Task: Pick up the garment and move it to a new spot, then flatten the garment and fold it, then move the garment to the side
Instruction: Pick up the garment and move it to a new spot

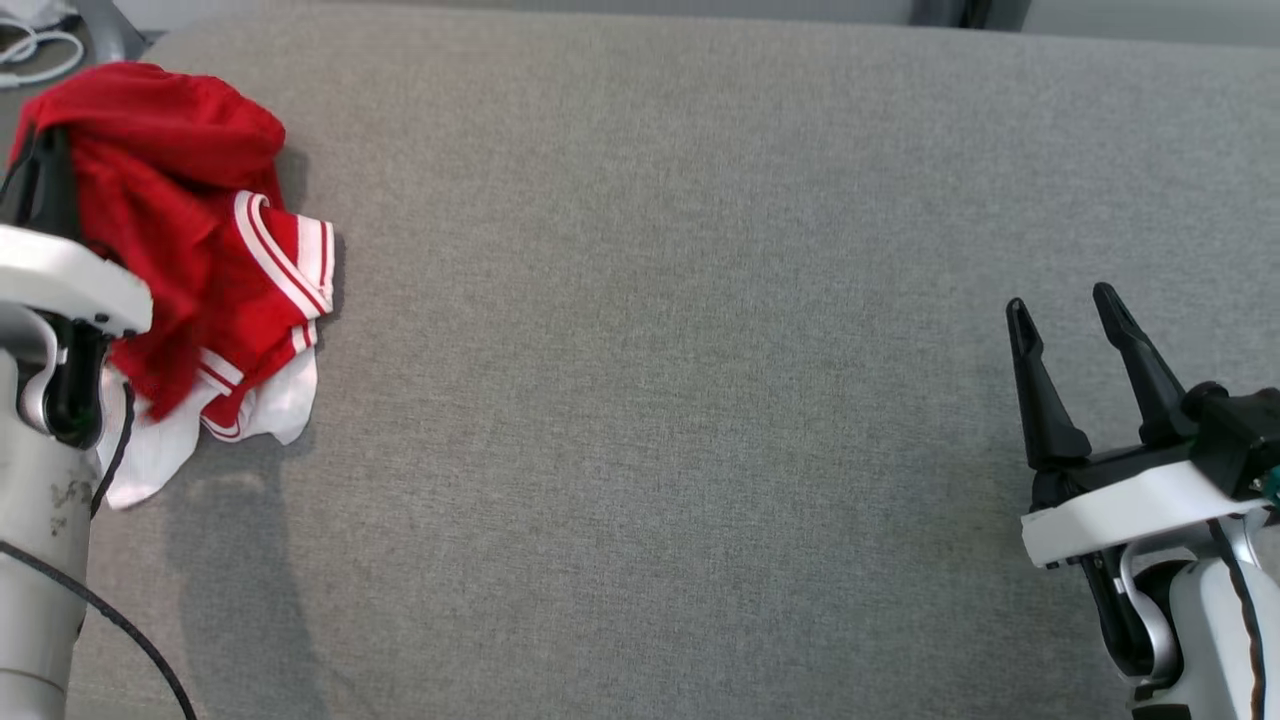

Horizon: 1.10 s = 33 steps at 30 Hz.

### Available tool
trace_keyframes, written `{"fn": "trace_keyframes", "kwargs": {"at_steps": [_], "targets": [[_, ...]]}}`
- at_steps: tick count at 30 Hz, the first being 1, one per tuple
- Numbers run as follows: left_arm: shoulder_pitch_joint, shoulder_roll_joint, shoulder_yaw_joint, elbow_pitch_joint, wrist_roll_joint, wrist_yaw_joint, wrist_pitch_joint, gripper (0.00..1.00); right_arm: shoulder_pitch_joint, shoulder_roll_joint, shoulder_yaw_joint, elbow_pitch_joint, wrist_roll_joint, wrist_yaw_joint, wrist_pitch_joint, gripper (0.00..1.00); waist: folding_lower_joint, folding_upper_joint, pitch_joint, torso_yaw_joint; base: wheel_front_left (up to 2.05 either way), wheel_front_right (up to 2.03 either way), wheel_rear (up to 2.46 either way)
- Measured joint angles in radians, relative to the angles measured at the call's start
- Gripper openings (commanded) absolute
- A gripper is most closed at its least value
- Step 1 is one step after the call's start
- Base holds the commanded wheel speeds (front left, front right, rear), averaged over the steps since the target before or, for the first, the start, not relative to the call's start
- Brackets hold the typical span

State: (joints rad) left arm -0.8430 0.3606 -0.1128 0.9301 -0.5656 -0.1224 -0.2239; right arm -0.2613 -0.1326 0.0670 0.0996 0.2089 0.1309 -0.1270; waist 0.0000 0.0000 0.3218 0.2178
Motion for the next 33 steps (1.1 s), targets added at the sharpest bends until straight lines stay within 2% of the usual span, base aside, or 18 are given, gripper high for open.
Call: {"fn": "trace_keyframes", "kwargs": {"at_steps": [3, 8, 10, 11, 12, 13, 15, 16, 17, 18, 21, 26, 33], "targets": [[0.010, 0.000, -0.025, -0.113, -0.012, -0.004, 0.024, 0.00, 0.017, 0.016, -0.022, 0.001, 0.000, 0.000, -0.013, 1.00, 0.0000, 0.0000, -0.037, -0.001, 0.00, 0.00, 0.00], [0.115, 0.024, -0.054, -0.387, -0.025, -0.002, 0.088, 0.00, 0.052, 0.045, -0.052, -0.005, -0.007, 0.000, -0.032, 1.00, 0.0000, 0.0000, -0.100, -0.019, 0.00, 0.00, 0.00], [0.175, 0.034, -0.061, -0.524, -0.021, 0.026, 0.119, 0.00, 0.063, 0.054, -0.059, -0.013, -0.010, 0.000, -0.035, 1.00, 0.0000, 0.0000, -0.117, -0.035, 0.00, 0.00, 0.00], [0.243, 0.040, -0.066, -0.668, -0.013, 0.064, 0.150, 0.00, 0.077, 0.059, -0.062, -0.018, -0.018, 0.000, -0.035, 1.00, 0.0000, 0.0000, -0.130, -0.056, 0.00, 0.00, 0.00], [0.279, 0.042, -0.069, -0.743, -0.006, 0.088, 0.167, 0.00, 0.081, 0.061, -0.062, -0.022, -0.021, 0.000, -0.035, 1.00, 0.0000, 0.0000, -0.135, -0.067, 0.00, 0.00, 0.00], [0.279, 0.042, -0.069, -0.743, -0.006, 0.088, 0.167, 0.00, 0.081, 0.061, -0.062, -0.022, -0.021, 0.000, -0.035, 1.00, 0.0000, 0.0000, -0.135, -0.067, 0.00, 0.00, 0.00], [0.384, 0.048, -0.078, -0.928, 0.011, 0.147, 0.219, 0.00, 0.089, 0.067, -0.064, -0.036, -0.026, 0.000, -0.037, 1.00, 0.0000, 0.0000, -0.145, -0.103, 0.00, 0.00, 0.00], [0.415, 0.051, -0.083, -0.980, 0.021, 0.168, 0.234, 0.00, 0.089, 0.068, -0.063, -0.042, -0.028, 0.000, -0.037, 1.00, 0.0000, 0.0000, -0.147, -0.115, 0.00, 0.00, 0.00], [0.415, 0.051, -0.083, -0.980, 0.021, 0.168, 0.234, 0.00, 0.089, 0.068, -0.063, -0.042, -0.028, 0.000, -0.037, 1.00, 0.0000, 0.0000, -0.147, -0.115, 0.00, 0.00, 0.00], [0.471, 0.051, -0.093, -1.064, 0.029, 0.196, 0.257, 0.00, 0.089, 0.072, -0.057, -0.049, -0.031, 0.000, -0.038, 1.00, 0.0000, 0.0000, -0.148, -0.143, 0.00, 0.00, 0.00], [0.526, 0.043, -0.120, -1.147, 0.046, 0.226, 0.278, 0.00, 0.088, 0.075, -0.049, -0.057, -0.031, 0.000, -0.041, 1.00, 0.0000, 0.0000, -0.148, -0.190, 0.00, 0.00, 0.00], [0.542, -0.002, -0.208, -1.197, 0.065, 0.225, 0.304, 0.00, 0.087, 0.079, -0.044, -0.072, -0.021, 0.000, -0.041, 1.00, 0.0000, 0.0000, -0.143, -0.276, 0.00, 0.00, 0.00], [0.449, -0.093, -0.329, -1.075, 0.084, 0.188, 0.318, 0.00, 0.084, 0.082, -0.029, -0.075, 0.005, 0.000, -0.050, 1.00, 0.0000, 0.0000, -0.113, -0.410, 0.00, 0.00, 0.00]]}}
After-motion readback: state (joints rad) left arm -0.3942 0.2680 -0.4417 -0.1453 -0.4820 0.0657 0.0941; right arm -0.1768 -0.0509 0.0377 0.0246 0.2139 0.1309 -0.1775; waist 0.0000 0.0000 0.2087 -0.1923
